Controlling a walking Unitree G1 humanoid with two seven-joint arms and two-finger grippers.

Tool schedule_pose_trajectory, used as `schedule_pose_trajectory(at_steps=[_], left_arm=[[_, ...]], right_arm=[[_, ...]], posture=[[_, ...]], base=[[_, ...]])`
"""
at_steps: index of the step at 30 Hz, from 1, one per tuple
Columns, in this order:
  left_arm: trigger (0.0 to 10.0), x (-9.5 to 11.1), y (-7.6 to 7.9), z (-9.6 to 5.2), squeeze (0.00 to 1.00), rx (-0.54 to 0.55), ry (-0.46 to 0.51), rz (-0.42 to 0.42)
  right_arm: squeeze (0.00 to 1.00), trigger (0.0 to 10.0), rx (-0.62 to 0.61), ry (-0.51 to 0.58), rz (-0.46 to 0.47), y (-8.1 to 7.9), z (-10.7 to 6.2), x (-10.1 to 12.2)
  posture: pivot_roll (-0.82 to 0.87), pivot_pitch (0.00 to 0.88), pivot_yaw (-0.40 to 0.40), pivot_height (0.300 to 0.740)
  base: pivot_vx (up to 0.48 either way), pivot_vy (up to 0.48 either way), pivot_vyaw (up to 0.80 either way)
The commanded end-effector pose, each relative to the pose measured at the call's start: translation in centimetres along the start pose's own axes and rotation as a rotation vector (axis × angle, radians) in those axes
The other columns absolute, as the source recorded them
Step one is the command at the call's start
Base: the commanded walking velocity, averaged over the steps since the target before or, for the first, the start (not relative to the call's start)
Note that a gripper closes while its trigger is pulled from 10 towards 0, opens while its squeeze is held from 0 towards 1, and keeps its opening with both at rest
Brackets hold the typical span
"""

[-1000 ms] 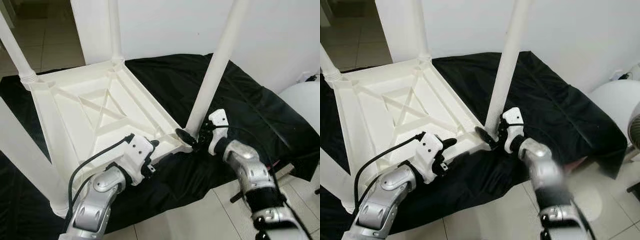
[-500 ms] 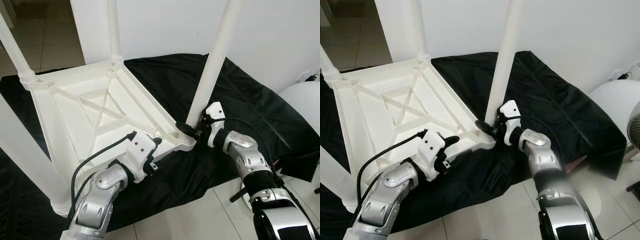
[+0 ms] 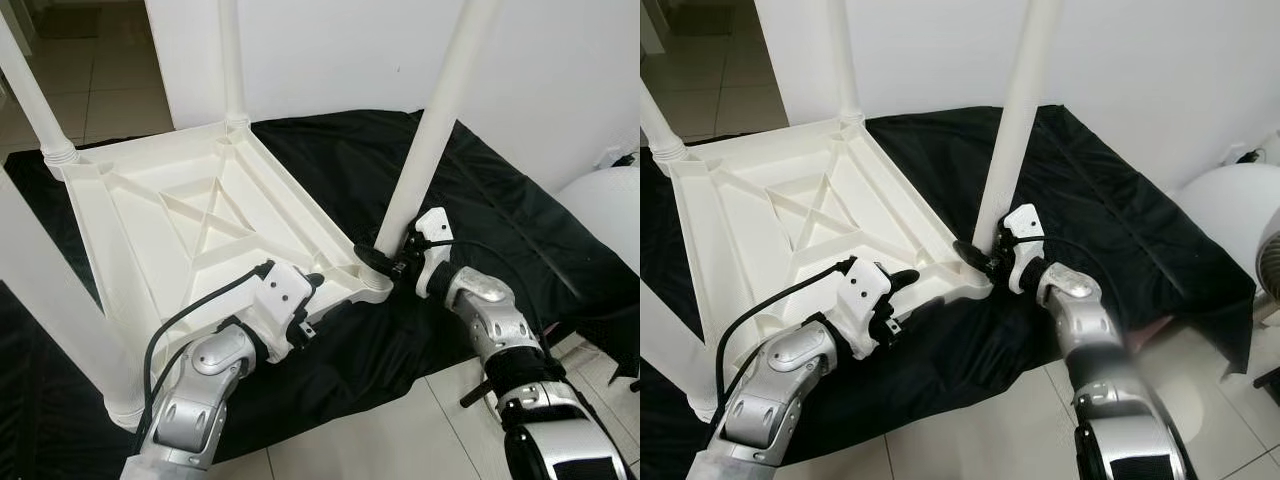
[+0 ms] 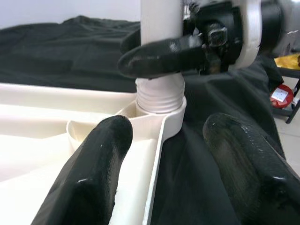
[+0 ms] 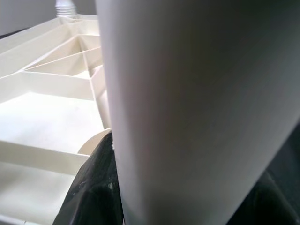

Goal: Building children table

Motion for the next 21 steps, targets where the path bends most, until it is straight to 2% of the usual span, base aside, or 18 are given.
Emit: schedule_pose_trajectory(at_steps=[1,4,6,7,11,17,19,21], left_arm=[[10.0,0.3,-1.4,0.1,0.00,0.124,0.027,0.003],[10.0,0.3,-1.3,0.2,0.00,0.125,0.030,0.000],[10.0,-0.1,-1.1,0.0,0.00,0.121,0.019,-0.006],[10.0,-0.1,-1.1,0.0,0.00,0.121,0.019,-0.006],[10.0,-0.5,-1.0,-0.2,0.00,0.116,0.005,-0.006],[10.0,-0.3,-1.3,-0.1,0.00,0.116,0.007,-0.002],[10.0,-0.2,-1.5,-0.1,0.00,0.116,0.010,-0.006],[10.0,-0.2,-1.6,-0.1,0.00,0.116,0.012,-0.009]], right_arm=[[0.00,10.0,-0.045,-0.058,0.001,-0.1,-0.3,-1.2],[0.00,10.0,-0.086,-0.065,0.014,-0.4,-0.3,-1.1],[0.00,10.0,-0.208,-0.090,0.087,-1.0,-0.4,-1.4],[0.00,10.0,-0.208,-0.090,0.087,-1.0,-0.4,-1.4],[0.00,10.0,-0.398,-0.144,0.175,-2.2,-0.9,-2.0],[0.00,10.0,-0.519,-0.155,0.240,-3.3,-0.9,-2.1],[0.00,10.0,-0.610,-0.145,0.310,-4.1,-0.7,-1.7],[0.00,10.0,-0.617,-0.142,0.329,-4.4,-0.5,-1.4]], posture=[[-0.03,0.029,-0.065,0.740],[-0.04,0.032,-0.066,0.740],[-0.03,0.033,-0.066,0.740],[-0.03,0.033,-0.066,0.740],[-0.04,0.037,-0.058,0.740],[-0.05,0.042,-0.044,0.740],[-0.05,0.043,-0.040,0.740],[-0.06,0.043,-0.037,0.740]], base=[[0.000,0.000,0.00],[0.000,0.000,0.00],[0.000,0.000,0.00],[0.000,0.000,0.00],[0.000,0.000,0.00],[0.000,0.000,0.00],[0.000,0.000,0.00],[0.000,0.000,0.00]])
Point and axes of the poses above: a point about 5 cm out from each wrist's last joint towards the gripper, its own z axis pointing out of the wrist towards the gripper, its own x axis along the axis of the wrist's last joint, y = z × x, the point moved 5 cm from there along z, pointing out of the wrist towards the gripper, and after that the axes turned 11 degrees about -z, right-handed, at the moved point
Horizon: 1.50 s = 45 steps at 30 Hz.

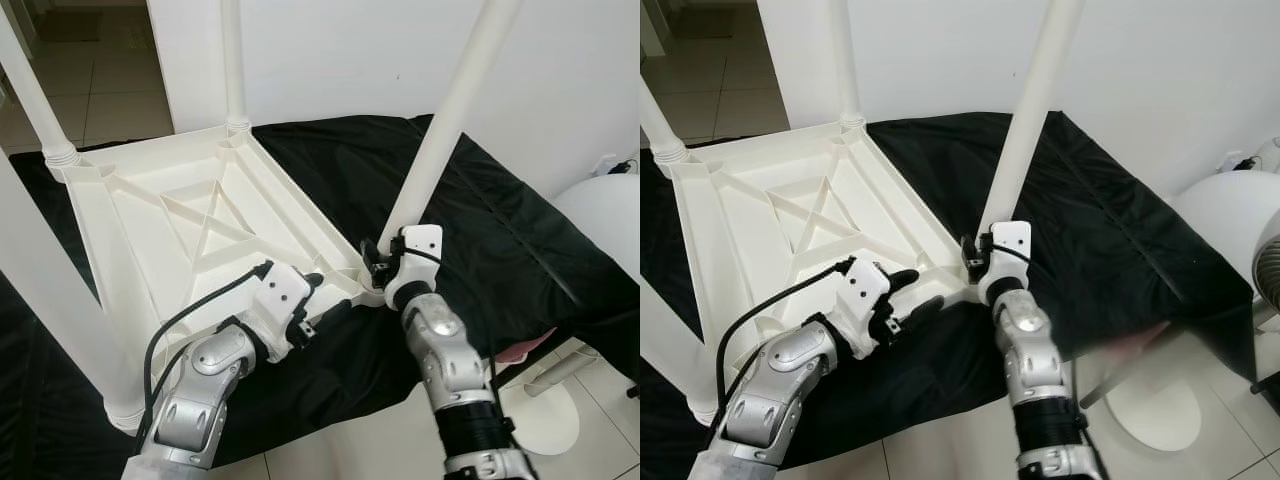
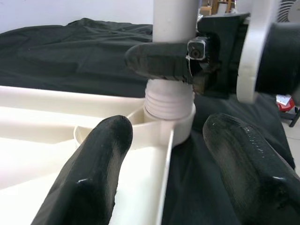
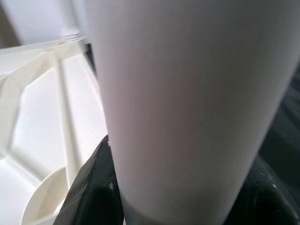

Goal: Building children table

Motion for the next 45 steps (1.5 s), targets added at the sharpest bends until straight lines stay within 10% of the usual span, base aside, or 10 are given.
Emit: schedule_pose_trajectory(at_steps=[1,6,7,9,10,24,25,41,42,45], left_arm=[[10.0,-0.1,-1.0,0.0,0.00,0.098,0.012,-0.009],[10.0,-0.2,-0.8,0.0,0.00,0.091,0.013,-0.016],[10.0,-0.2,-0.8,0.0,0.00,0.089,0.013,-0.017],[10.0,-0.2,-0.7,0.0,0.00,0.088,0.013,-0.017],[10.0,-0.2,-0.7,0.0,0.00,0.087,0.013,-0.017],[10.0,-0.3,-0.9,-0.3,0.00,0.098,0.007,-0.016],[10.0,-0.3,-0.9,-0.3,0.00,0.097,0.006,-0.014],[10.0,0.2,-0.9,0.0,0.00,0.085,0.010,0.002],[10.0,0.2,-0.9,0.0,0.00,0.087,0.011,0.003],[10.0,0.2,-0.9,-0.1,0.00,0.089,0.011,0.003]], right_arm=[[0.00,10.0,-0.009,-0.095,0.073,-0.6,-0.7,-2.1],[0.00,10.0,0.000,-0.081,0.082,-0.2,-1.0,-1.4],[0.54,10.0,0.003,-0.071,0.077,0.0,-1.1,-1.2],[0.54,10.0,0.005,-0.065,0.073,0.1,-1.2,-1.1],[1.00,10.0,0.023,-0.050,0.065,0.2,-1.3,-0.8],[0.96,10.0,0.255,0.005,-0.110,2.9,-0.7,0.2],[0.00,10.0,0.295,0.003,-0.124,3.0,-0.5,0.0],[0.00,10.0,0.767,0.060,-0.300,0.6,0.8,0.0],[0.00,4.7,0.767,0.059,-0.319,0.8,0.9,-0.1],[0.00,4.7,0.770,0.061,-0.336,0.9,1.0,-0.1]], posture=[[-0.06,0.044,-0.036,0.740],[-0.07,0.045,-0.038,0.740],[-0.07,0.046,-0.041,0.740],[-0.07,0.046,-0.041,0.740],[-0.07,0.049,-0.043,0.740],[-0.06,0.062,-0.034,0.740],[-0.06,0.060,-0.031,0.740],[-0.03,0.046,-0.021,0.740],[-0.02,0.045,-0.026,0.740],[-0.02,0.045,-0.026,0.740]], base=[[0.000,0.000,0.00],[0.000,0.000,0.00],[0.000,0.000,0.00],[0.000,0.000,0.00],[0.000,0.000,0.00],[0.000,0.000,0.00],[0.000,0.000,0.00],[0.000,0.000,0.00],[0.000,0.000,0.00],[0.000,0.000,0.00]])
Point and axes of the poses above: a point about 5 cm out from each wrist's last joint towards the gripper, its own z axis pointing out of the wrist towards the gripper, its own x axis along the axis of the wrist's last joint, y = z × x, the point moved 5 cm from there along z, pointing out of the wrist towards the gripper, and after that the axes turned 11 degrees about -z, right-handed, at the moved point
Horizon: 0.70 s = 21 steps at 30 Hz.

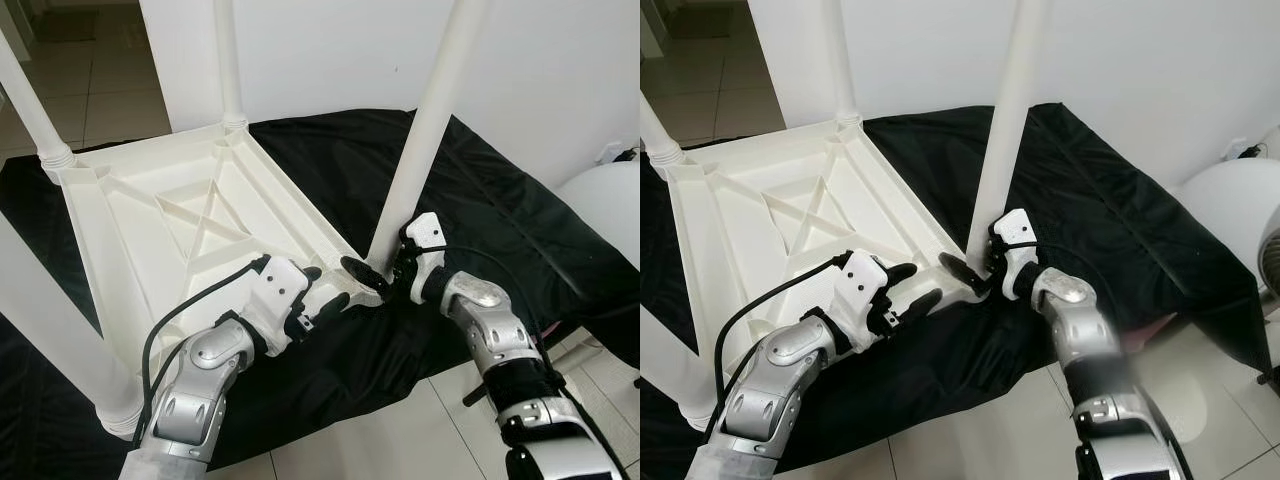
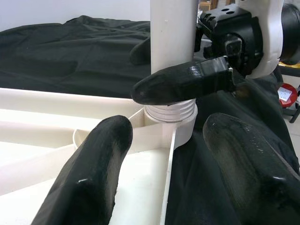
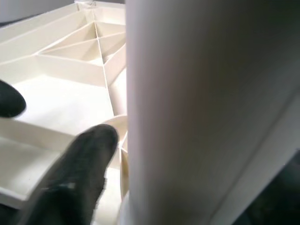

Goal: Building children table

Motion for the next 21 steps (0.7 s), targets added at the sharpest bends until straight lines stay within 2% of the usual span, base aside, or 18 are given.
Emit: schedule_pose_trajectory(at_steps=[1,7,14,15,16,17,20,21], left_arm=[[10.0,0.0,-0.9,-0.2,0.00,0.097,0.006,0.001],[10.0,-0.1,-1.0,-0.2,0.00,0.101,0.007,-0.001],[10.0,-0.1,-0.9,-0.2,0.00,0.098,0.009,-0.004],[10.0,-0.1,-0.9,-0.2,0.00,0.096,0.008,-0.004],[10.0,-0.1,-0.9,-0.2,0.00,0.096,0.008,-0.004],[10.0,-0.1,-0.9,-0.1,0.00,0.095,0.008,-0.005],[10.0,-0.1,-0.8,-0.1,0.00,0.092,0.006,-0.007],[10.0,-0.1,-0.8,-0.1,0.00,0.092,0.006,-0.007]], right_arm=[[0.00,0.0,0.027,-0.026,-0.016,-0.1,-0.1,-0.5],[0.00,0.0,0.054,-0.033,0.009,-0.3,-0.7,-1.3],[0.00,0.0,0.017,-0.026,0.037,-0.1,-1.3,-1.7],[0.00,3.5,-0.002,-0.023,0.044,0.0,-1.4,-1.7],[0.00,3.5,-0.002,-0.023,0.044,0.0,-1.4,-1.7],[0.00,10.0,-0.027,-0.013,0.052,0.2,-1.5,-1.6],[0.00,10.0,-0.127,-0.019,0.094,0.9,-1.6,-1.5],[0.00,10.0,-0.127,-0.019,0.094,0.9,-1.6,-1.5]], posture=[[-0.02,0.046,-0.031,0.740],[-0.02,0.047,-0.035,0.740],[-0.03,0.046,-0.032,0.740],[-0.03,0.046,-0.032,0.740],[-0.03,0.046,-0.032,0.740],[-0.04,0.047,-0.031,0.740],[-0.04,0.051,-0.031,0.740],[-0.04,0.051,-0.031,0.740]], base=[[0.000,0.000,0.00],[0.000,0.000,0.00],[0.000,0.000,0.00],[0.000,0.000,0.00],[0.000,0.000,0.00],[0.000,0.000,0.00],[0.000,0.000,0.00],[0.000,0.000,0.00]])
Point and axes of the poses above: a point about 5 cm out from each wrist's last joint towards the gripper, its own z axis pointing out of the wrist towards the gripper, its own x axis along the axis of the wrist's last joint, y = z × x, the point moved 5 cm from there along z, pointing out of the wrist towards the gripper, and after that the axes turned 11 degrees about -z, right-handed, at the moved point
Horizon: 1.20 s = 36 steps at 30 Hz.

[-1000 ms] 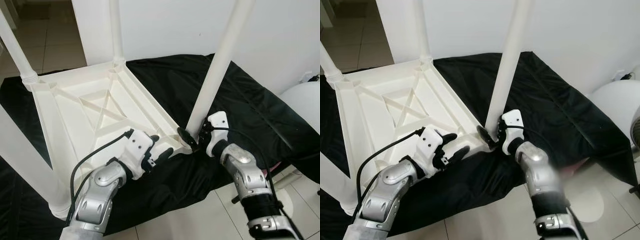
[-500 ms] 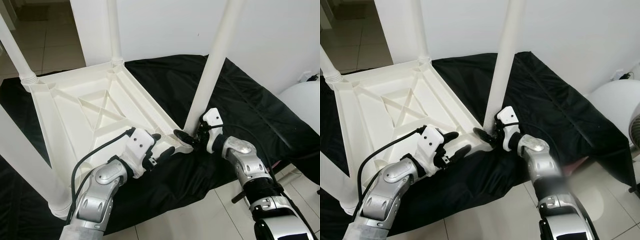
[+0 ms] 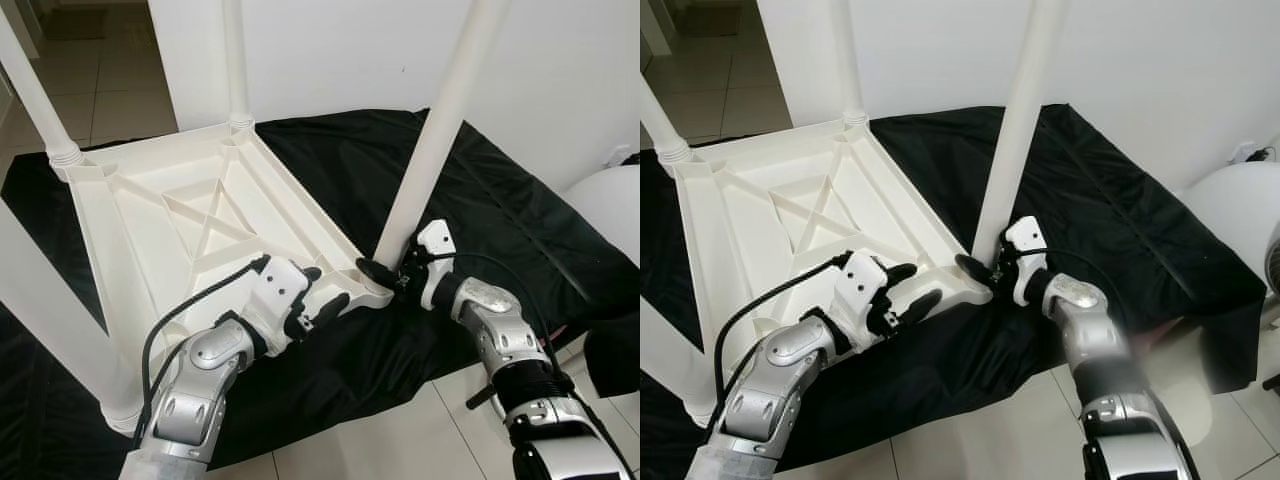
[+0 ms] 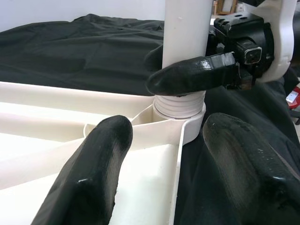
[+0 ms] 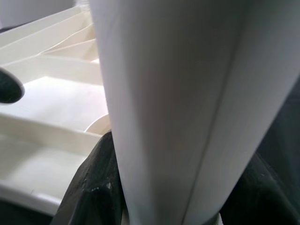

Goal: Building children table

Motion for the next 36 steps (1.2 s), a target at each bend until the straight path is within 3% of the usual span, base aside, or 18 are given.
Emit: schedule_pose_trajectory(at_steps=[1,4,7,8,10,14,15,16,23,26,28,35,36], left_arm=[[10.0,-0.2,-0.8,-0.1,0.00,0.089,0.006,-0.007],[10.0,-0.2,-0.7,-0.1,0.00,0.088,0.005,-0.009],[10.0,-0.2,-0.7,-0.1,0.00,0.088,0.005,-0.010],[10.0,-0.2,-0.6,0.1,0.00,0.086,0.007,-0.015],[10.0,-0.2,-0.6,0.1,0.00,0.085,0.007,-0.016],[10.0,-0.2,-0.5,0.1,0.00,0.084,0.007,-0.017],[10.0,-0.3,-0.4,0.0,0.00,0.082,0.004,-0.018],[10.0,-0.3,-0.4,0.0,0.00,0.082,0.004,-0.018],[10.0,-0.6,-0.3,0.0,0.00,0.083,-0.001,-0.018],[10.0,-0.6,-0.3,0.0,0.00,0.083,-0.001,-0.018],[10.0,-0.7,-0.3,-0.1,0.00,0.087,-0.003,-0.018],[10.0,-0.9,-0.2,-0.2,0.00,0.079,-0.009,-0.015],[10.0,-0.9,-0.2,-0.2,0.00,0.080,-0.009,-0.014]], right_arm=[[0.00,10.0,-0.091,-0.041,0.033,0.8,-0.4,-0.7],[0.00,10.0,-0.177,-0.056,0.093,0.6,-0.4,-0.9],[0.00,10.0,-0.184,-0.057,0.101,0.5,-0.3,-1.0],[0.00,10.0,-0.275,-0.087,0.161,0.2,-0.3,-1.5],[0.00,10.0,-0.310,-0.099,0.188,0.2,-0.4,-1.6],[0.00,10.0,-0.343,-0.105,0.195,0.1,-0.5,-1.5],[0.00,10.0,-0.454,-0.130,0.207,0.0,-0.8,-1.3],[0.00,10.0,-0.454,-0.130,0.207,0.0,-0.8,-1.3],[0.00,10.0,-0.678,-0.175,0.218,-2.7,-1.4,-0.9],[0.00,10.0,-0.694,-0.181,0.238,-3.1,-1.5,-0.9],[0.00,10.0,-0.665,-0.180,0.269,-4.6,-1.0,-0.6],[0.00,10.0,-0.670,-0.201,0.263,-4.6,-1.6,-0.5],[0.13,10.0,-0.666,-0.196,0.261,-4.7,-1.6,-0.4]], posture=[[-0.04,0.052,-0.029,0.740],[-0.04,0.053,-0.028,0.740],[-0.04,0.053,-0.028,0.740],[-0.05,0.055,-0.029,0.740],[-0.05,0.055,-0.030,0.740],[-0.05,0.055,-0.030,0.740],[-0.05,0.055,-0.034,0.740],[-0.05,0.055,-0.034,0.740],[-0.04,0.046,-0.050,0.740],[-0.04,0.046,-0.050,0.740],[-0.03,0.042,-0.052,0.740],[-0.04,0.036,-0.053,0.740],[-0.04,0.036,-0.052,0.740]], base=[[0.000,0.000,0.00],[0.000,0.000,0.00],[0.000,0.000,0.00],[0.000,0.000,0.00],[0.000,0.000,0.00],[0.000,0.000,0.00],[0.000,0.000,0.00],[0.000,0.000,0.00],[0.000,0.000,0.00],[0.000,0.000,0.00],[0.000,0.000,0.00],[0.000,0.000,0.00],[0.000,0.000,0.00]])
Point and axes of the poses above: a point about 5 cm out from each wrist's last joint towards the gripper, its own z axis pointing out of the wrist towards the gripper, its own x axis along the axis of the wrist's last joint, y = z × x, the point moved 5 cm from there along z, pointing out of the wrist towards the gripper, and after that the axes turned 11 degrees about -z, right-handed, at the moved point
